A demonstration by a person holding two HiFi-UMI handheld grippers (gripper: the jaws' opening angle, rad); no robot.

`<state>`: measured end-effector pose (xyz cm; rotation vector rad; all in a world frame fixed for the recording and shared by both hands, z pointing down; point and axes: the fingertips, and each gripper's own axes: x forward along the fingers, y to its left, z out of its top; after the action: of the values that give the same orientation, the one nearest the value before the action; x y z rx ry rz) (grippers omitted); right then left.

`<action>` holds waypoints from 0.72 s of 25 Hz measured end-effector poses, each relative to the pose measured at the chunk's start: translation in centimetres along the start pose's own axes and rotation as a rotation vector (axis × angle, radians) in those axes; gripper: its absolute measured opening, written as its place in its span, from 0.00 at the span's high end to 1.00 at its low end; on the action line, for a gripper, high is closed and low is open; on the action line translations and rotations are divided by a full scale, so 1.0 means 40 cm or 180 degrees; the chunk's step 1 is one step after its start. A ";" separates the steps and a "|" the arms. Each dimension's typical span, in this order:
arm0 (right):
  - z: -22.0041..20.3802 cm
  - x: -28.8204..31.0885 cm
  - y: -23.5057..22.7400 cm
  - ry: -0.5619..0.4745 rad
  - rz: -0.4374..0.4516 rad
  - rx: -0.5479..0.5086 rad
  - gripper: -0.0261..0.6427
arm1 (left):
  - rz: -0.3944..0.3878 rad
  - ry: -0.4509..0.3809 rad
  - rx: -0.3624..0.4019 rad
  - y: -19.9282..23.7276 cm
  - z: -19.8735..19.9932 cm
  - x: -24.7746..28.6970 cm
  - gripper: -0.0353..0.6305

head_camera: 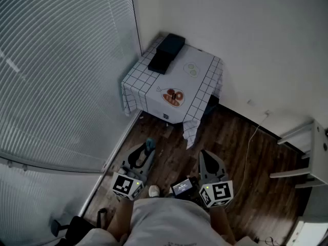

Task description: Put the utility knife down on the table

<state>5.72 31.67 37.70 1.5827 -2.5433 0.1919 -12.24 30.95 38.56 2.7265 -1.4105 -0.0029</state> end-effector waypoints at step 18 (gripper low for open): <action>-0.033 -0.051 0.030 0.0037 -0.0013 -0.0113 0.95 | -0.0131 -0.0036 0.0047 -0.048 0.050 0.003 0.75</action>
<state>5.60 34.21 38.58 1.5695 -2.5202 0.1542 -10.66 31.82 36.43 2.7714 -1.3625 -0.0102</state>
